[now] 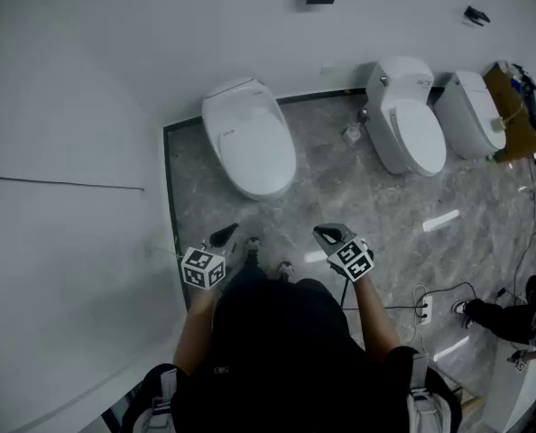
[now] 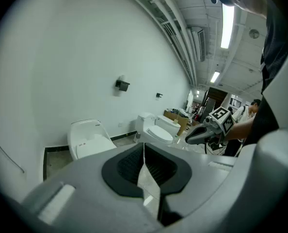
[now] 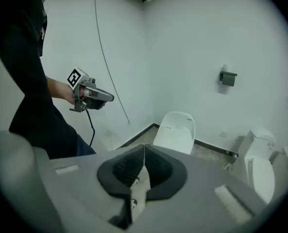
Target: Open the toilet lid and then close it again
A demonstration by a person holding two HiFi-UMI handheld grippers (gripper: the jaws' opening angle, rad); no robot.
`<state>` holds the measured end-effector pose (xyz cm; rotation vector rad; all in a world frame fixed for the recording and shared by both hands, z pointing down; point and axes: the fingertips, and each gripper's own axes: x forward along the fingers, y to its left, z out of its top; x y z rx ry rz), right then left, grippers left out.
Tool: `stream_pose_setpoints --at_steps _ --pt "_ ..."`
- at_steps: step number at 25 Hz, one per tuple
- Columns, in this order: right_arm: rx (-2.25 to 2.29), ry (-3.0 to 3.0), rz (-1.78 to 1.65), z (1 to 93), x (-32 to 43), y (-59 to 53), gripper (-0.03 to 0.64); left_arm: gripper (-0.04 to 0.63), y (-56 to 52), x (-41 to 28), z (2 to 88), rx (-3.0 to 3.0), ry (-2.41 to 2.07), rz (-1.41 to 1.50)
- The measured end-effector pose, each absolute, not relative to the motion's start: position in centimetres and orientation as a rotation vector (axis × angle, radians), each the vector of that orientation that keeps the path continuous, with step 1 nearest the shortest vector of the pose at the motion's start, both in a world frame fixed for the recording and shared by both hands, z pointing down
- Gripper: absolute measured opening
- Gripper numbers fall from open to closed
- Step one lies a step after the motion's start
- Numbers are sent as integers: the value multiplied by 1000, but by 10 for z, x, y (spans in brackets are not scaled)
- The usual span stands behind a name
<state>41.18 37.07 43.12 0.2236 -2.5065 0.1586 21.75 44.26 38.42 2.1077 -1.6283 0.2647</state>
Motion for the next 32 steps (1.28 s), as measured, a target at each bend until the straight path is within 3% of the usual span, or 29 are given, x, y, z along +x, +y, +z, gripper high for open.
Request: stream_pose_setpoints --at_steps 13,32 --pt "229 -2488 169 440 416 372 5 17 442 212 390 2092 -1649 251" --pt "241 -2328 199 453 360 299 3 17 351 123 415 2040 -1568 195"
